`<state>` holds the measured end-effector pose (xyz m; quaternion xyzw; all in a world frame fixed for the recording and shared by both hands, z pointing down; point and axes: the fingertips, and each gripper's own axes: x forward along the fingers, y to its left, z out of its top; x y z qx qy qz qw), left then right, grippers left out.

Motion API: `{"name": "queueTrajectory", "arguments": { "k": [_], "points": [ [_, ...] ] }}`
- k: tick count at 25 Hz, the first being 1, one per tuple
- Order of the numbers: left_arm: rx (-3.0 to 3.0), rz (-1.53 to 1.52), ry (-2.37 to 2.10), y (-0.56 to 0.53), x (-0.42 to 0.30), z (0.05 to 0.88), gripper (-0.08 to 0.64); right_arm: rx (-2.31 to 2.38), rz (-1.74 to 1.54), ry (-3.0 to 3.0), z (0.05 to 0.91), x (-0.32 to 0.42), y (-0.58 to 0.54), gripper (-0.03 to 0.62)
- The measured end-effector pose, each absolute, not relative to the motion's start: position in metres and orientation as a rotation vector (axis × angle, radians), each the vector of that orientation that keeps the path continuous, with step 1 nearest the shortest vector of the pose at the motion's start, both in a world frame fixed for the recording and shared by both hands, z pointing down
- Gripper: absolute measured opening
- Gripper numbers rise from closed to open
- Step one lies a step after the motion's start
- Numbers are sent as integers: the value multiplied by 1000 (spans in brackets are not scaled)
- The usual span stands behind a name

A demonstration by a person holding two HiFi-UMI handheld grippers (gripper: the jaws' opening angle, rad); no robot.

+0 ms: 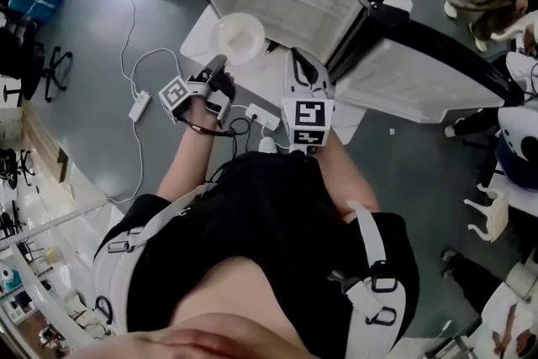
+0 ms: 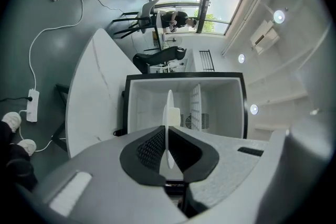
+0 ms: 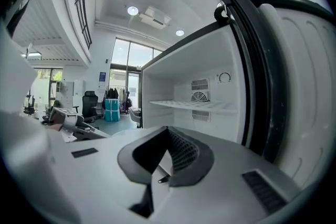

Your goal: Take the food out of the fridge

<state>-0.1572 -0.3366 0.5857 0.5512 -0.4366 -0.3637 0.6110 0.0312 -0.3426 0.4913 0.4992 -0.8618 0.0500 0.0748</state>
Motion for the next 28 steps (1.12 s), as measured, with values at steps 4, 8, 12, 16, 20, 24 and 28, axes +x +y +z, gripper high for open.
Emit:
{"name": "queueTrajectory", "arguments": {
  "k": [4, 8, 12, 16, 20, 24, 28],
  "points": [
    [1276, -869, -1001, -312, -168, 552, 17, 1503, 153, -2658, 479, 19, -345, 8],
    [1306, -870, -1018, -291, -174, 518, 17, 1477, 170, -2713, 468, 5, -347, 8],
    [1340, -869, -1022, -271, -175, 486, 17, 1452, 116, -2737, 456, -4, -339, 8],
    [1356, -852, -1025, -268, -173, 477, 17, 1457, 87, -2763, 448, -5, -335, 8],
    [1351, -842, -1036, -269, -171, 485, 17, 1459, 76, -2774, 442, -2, -335, 8],
    [1343, -832, -1025, -268, -163, 492, 17, 1478, 96, -2767, 442, 9, -333, 8],
    [1341, -828, -1017, -269, -155, 492, 17, 1486, 98, -2758, 442, 16, -333, 8]
  ]
}}
